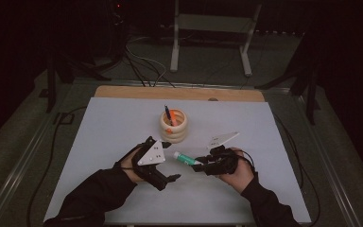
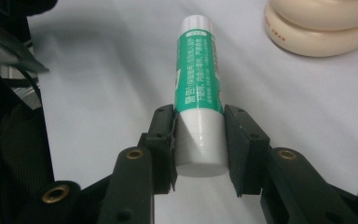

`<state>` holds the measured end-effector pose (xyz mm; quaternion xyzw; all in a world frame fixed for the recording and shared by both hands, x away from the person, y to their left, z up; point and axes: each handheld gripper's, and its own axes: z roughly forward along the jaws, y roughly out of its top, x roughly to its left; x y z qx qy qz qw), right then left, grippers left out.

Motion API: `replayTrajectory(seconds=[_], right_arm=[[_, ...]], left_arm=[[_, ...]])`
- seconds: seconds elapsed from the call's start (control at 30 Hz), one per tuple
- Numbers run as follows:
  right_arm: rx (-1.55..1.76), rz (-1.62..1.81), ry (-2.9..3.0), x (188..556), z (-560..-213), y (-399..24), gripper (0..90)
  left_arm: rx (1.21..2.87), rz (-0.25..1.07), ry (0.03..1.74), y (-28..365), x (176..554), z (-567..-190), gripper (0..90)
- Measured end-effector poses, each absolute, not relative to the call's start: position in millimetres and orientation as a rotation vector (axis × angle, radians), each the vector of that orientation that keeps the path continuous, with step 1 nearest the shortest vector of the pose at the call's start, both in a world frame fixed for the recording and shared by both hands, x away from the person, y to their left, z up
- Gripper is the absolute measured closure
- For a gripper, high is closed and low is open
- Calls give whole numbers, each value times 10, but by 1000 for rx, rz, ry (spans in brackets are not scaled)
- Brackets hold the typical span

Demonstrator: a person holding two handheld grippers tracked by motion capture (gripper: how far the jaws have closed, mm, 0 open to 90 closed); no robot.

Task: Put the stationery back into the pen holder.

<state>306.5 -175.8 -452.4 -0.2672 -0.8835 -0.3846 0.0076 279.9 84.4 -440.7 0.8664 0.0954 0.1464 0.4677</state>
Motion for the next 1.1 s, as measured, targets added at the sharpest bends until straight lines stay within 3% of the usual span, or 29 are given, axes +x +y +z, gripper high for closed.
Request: replayTrajectory(seconds=[0.37,0.57,0.73,1.03,1.1], right_arm=[[-838,-1186,-2737,3110,-4497,-1662,657],[-847,-1185,-2712,3121,-4485,-1630,657],[-846,-1173,-2713,3123,-4459,-1601,657],[-844,-1141,-2712,3124,-4430,-1555,657],[-849,-1134,-2710,3128,-4421,-1545,657]], left_arm=[[2140,484,166,812,2704,-4434,74],[2183,603,115,762,2650,-4497,152],[2238,747,35,686,2581,-4594,165],[2269,896,-25,661,2538,-4673,244],[2267,945,-49,657,2525,-4697,294]])
